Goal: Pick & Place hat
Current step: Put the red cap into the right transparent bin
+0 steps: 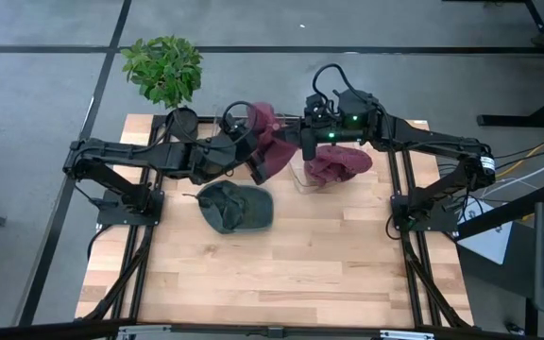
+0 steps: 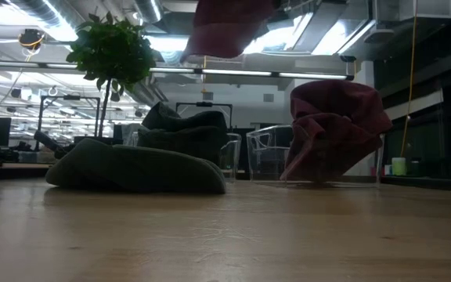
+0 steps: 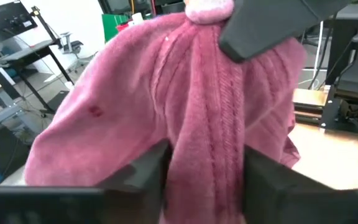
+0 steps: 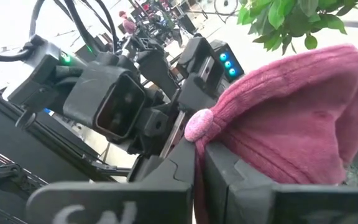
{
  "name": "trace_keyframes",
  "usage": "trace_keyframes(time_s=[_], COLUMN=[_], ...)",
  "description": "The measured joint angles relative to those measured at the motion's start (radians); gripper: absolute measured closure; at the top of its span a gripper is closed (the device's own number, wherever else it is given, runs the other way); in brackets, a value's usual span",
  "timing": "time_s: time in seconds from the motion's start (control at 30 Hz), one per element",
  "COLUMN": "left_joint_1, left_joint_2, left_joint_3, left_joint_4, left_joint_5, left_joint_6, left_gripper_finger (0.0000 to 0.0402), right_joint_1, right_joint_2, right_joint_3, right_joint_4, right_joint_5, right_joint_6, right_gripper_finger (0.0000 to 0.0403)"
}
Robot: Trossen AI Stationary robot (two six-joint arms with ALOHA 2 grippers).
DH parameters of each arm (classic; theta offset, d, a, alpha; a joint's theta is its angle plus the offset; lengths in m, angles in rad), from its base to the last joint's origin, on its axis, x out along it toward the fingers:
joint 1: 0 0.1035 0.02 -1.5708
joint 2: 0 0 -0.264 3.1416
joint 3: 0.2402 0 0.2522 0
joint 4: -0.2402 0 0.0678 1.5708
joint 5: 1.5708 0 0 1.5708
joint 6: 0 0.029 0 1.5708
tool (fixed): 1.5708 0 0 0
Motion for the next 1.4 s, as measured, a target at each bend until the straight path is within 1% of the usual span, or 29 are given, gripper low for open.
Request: trace_keyframes(time_s=[0.13,0.2,0.23,0.33,0.4,0.5,0.6,0.73,0.8,0.87,0.97,1.07,1.17,1.33,1.4], left_joint_1=[-0.001,-0.003,-0.005,-0.008,-0.01,-0.012,-0.008,0.008,0.015,0.015,0.015,0.015,0.015,0.015,0.015], left_joint_2=[-0.002,-0.006,-0.012,-0.037,-0.061,-0.114,-0.172,-0.245,-0.267,-0.281,-0.285,-0.271,-0.252,-0.224,-0.213], left_joint_3=[0.0,0.0,0.0,0.0,0.0,0.0,0.0,0.0,0.0,0.0,0.0,0.0,0.0,0.0,0.0], left_joint_4=[-0.001,-0.001,-0.007,-0.055,-0.115,-0.218,-0.313,-0.421,-0.439,-0.426,-0.414,-0.417,-0.43,-0.479,-0.489], left_joint_5=[-0.001,0.009,0.028,0.112,0.186,0.321,0.478,0.685,0.782,0.851,0.872,0.853,0.829,0.772,0.753], left_joint_6=[0.032,0.04,0.041,0.023,-0.012,-0.071,-0.133,-0.195,-0.197,-0.196,-0.203,-0.211,-0.212,-0.215,-0.215], left_gripper_finger=[0.0334,0.0378,0.0389,0.0397,0.0398,0.0398,0.0398,0.0398,0.0398,0.0399,0.0399,0.0399,0.0399,0.0399,0.0399], right_joint_1=[0.0,0.0,0.0,-0.006,-0.012,-0.013,-0.01,0.008,0.022,0.042,0.08,0.115,0.133,0.131,0.131], right_joint_2=[0.0,0.0,0.0,0.0,-0.001,-0.001,-0.008,-0.005,-0.005,-0.003,0.013,0.037,0.058,0.073,0.073], right_joint_3=[0.0,0.0,0.0,0.0,-0.002,-0.002,-0.001,0.0,0.0,0.0,0.0,0.0,0.0,0.0,0.0], right_joint_4=[0.002,0.0,-0.001,-0.003,-0.01,-0.02,-0.055,-0.11,-0.108,-0.093,-0.07,-0.028,0.006,0.001,0.003], right_joint_5=[-0.002,-0.023,-0.042,-0.12,-0.182,-0.24,-0.27,-0.264,-0.262,-0.248,-0.191,-0.166,-0.145,-0.141,-0.14], right_joint_6=[0.001,-0.016,-0.027,-0.079,-0.119,-0.163,-0.224,-0.321,-0.384,-0.443,-0.521,-0.563,-0.538,-0.444,-0.433], right_gripper_finger=[0.0389,0.0389,0.0389,0.0388,0.0383,0.0363,0.0327,0.0271,0.0245,0.0223,0.0197,0.0177,0.0159,0.0124,0.0106])
